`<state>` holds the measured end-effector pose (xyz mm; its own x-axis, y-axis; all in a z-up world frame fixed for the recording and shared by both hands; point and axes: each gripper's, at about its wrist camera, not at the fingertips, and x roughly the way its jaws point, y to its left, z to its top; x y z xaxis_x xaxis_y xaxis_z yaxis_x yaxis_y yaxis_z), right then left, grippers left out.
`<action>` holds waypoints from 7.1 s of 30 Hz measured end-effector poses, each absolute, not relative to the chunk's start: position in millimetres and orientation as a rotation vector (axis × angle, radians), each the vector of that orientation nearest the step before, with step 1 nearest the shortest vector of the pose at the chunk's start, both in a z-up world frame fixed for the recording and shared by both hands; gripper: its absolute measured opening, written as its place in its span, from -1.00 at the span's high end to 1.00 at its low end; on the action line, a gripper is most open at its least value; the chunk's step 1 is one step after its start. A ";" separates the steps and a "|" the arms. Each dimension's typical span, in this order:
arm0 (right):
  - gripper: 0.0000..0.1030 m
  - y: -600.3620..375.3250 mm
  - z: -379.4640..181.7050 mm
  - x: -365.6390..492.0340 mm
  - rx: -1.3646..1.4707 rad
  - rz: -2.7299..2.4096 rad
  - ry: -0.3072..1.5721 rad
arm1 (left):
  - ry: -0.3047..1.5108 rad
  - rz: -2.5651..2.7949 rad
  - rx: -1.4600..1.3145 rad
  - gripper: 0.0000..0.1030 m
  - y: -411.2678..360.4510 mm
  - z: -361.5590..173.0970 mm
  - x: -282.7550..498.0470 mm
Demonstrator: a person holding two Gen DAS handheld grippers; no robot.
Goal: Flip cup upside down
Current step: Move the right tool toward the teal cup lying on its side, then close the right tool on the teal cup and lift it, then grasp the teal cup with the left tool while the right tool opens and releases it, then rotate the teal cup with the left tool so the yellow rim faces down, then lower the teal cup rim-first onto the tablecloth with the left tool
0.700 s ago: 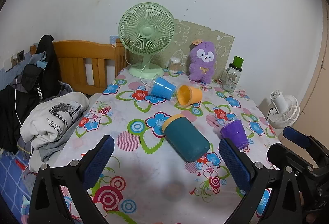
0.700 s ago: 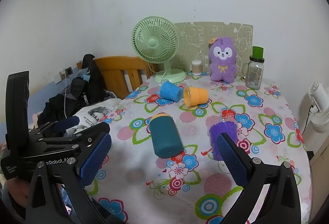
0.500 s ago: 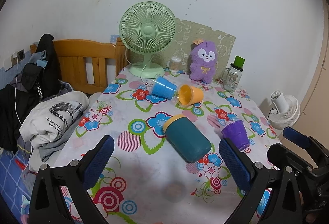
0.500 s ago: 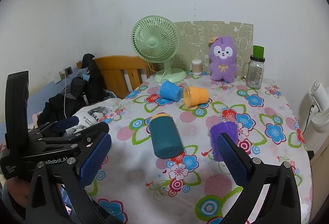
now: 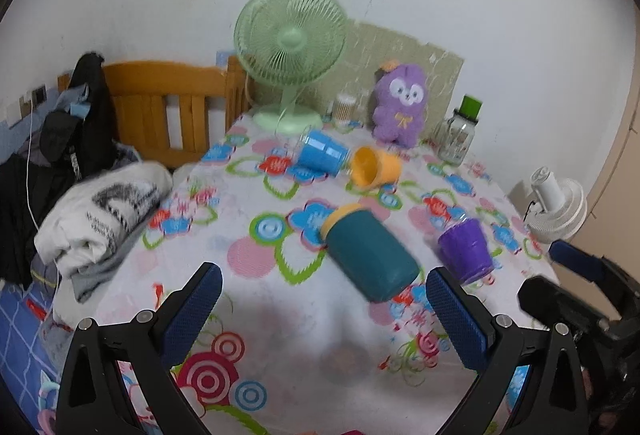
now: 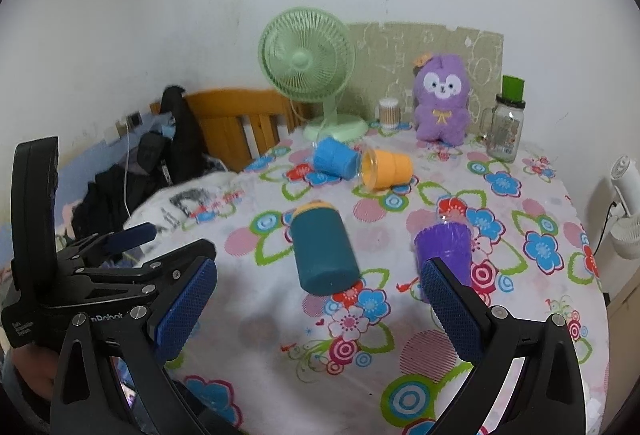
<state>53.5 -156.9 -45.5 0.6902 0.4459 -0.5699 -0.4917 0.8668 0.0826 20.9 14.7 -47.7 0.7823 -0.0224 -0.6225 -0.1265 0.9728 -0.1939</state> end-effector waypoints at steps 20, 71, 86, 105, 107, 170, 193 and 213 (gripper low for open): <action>-1.00 -87.0 -102.3 167.6 -0.261 0.609 0.892 | 0.901 0.165 -0.284 -0.99 57.2 -108.1 76.7; -0.37 -105.9 -136.4 129.4 -0.104 0.546 1.110 | 0.913 0.059 -0.260 -0.99 13.8 -105.2 6.8; -0.75 -154.8 -57.7 98.5 -0.095 0.543 0.899 | 0.872 0.036 -0.231 -0.99 -8.0 -85.1 3.9; -0.88 -287.6 -95.4 84.5 0.090 0.407 0.921 | 0.952 -0.051 -0.179 -0.99 -87.0 -113.1 68.1; -0.88 -291.0 -99.9 84.8 0.093 0.409 0.929 | 0.998 -0.026 -0.167 -0.99 -87.6 -125.2 77.5; -0.88 -230.8 -105.3 81.3 0.001 0.531 0.964 | 0.784 -0.019 -0.212 -0.30 -46.2 -55.2 42.0; -0.88 -201.6 -112.8 109.3 0.005 0.556 0.947 | 0.681 0.072 -0.209 -0.30 -31.9 -39.2 60.5; -0.88 -196.4 -118.5 113.3 0.007 0.560 0.956 | 0.697 0.094 -0.233 -0.30 -25.9 -52.1 66.7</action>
<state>113.3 -196.4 -118.5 0.4463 0.4550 -0.7706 -0.4492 0.8587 0.2468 66.7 -25.9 -52.1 0.7635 0.0079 -0.6458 -0.1628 0.9700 -0.1806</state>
